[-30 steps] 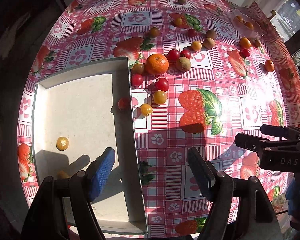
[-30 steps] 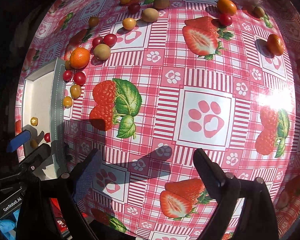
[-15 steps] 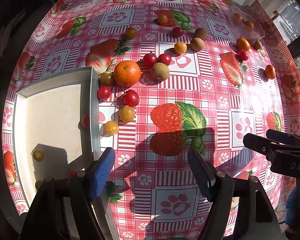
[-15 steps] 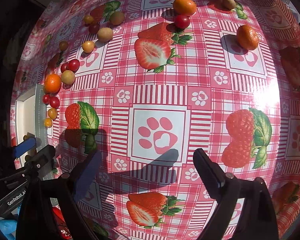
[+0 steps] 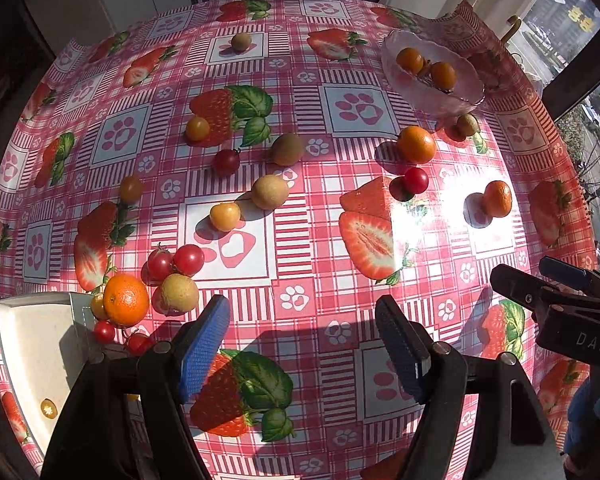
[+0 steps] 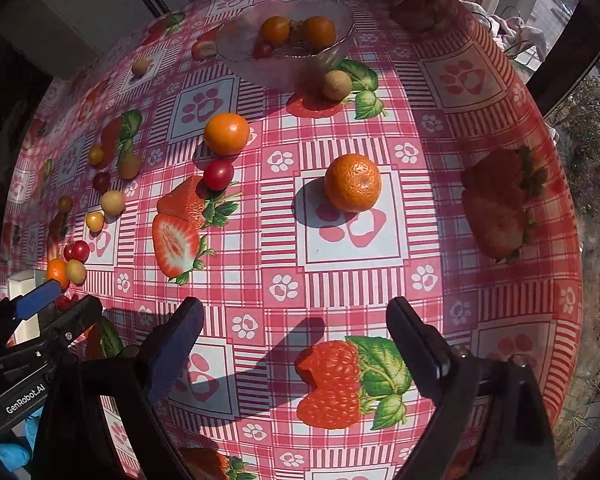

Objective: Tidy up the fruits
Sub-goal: 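Close right tool on a tangerine while left tool grasps a red cherry tomato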

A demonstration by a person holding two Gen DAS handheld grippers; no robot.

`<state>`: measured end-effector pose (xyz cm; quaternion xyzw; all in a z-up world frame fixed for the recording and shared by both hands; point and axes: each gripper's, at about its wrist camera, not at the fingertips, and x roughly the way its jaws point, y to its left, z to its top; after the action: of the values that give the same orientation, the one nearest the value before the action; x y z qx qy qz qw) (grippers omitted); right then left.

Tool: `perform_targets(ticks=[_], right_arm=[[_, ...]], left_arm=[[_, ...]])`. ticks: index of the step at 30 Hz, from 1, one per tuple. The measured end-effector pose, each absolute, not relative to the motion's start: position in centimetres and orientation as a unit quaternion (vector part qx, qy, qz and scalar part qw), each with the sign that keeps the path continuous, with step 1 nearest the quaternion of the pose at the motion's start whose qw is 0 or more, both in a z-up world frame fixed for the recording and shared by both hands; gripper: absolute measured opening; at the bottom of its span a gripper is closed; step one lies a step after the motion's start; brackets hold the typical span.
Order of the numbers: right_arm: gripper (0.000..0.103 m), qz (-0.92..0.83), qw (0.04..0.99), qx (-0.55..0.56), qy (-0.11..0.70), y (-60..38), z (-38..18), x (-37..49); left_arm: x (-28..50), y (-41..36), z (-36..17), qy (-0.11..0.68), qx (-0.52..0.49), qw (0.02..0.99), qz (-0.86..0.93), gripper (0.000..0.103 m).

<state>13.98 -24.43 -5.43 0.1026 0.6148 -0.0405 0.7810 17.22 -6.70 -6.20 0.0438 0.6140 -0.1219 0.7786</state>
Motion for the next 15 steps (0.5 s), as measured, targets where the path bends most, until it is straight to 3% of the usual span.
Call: perform_targets(ticks=[7, 11, 15], right_arm=[[0.093, -0.043, 0.794, 0.109, 0.597, -28.4, -5.3, 15.9], [0.079, -0.027, 0.791, 0.121, 0.6, -29.1, -6.1, 17.4], [0.073, -0.017, 0.788, 0.123, 0.603, -29.4, -7.1, 18.5]], left_arm=[[20.6, -12.8, -7.9, 0.596, 0.079, 0.784, -0.156, 0.076], [21.9, -14.6, -8.9, 0.591, 0.079, 0.786, -0.162, 0.076], [22.6, -16.0, -9.7, 0.585, 0.102, 0.788, -0.163, 0.076]])
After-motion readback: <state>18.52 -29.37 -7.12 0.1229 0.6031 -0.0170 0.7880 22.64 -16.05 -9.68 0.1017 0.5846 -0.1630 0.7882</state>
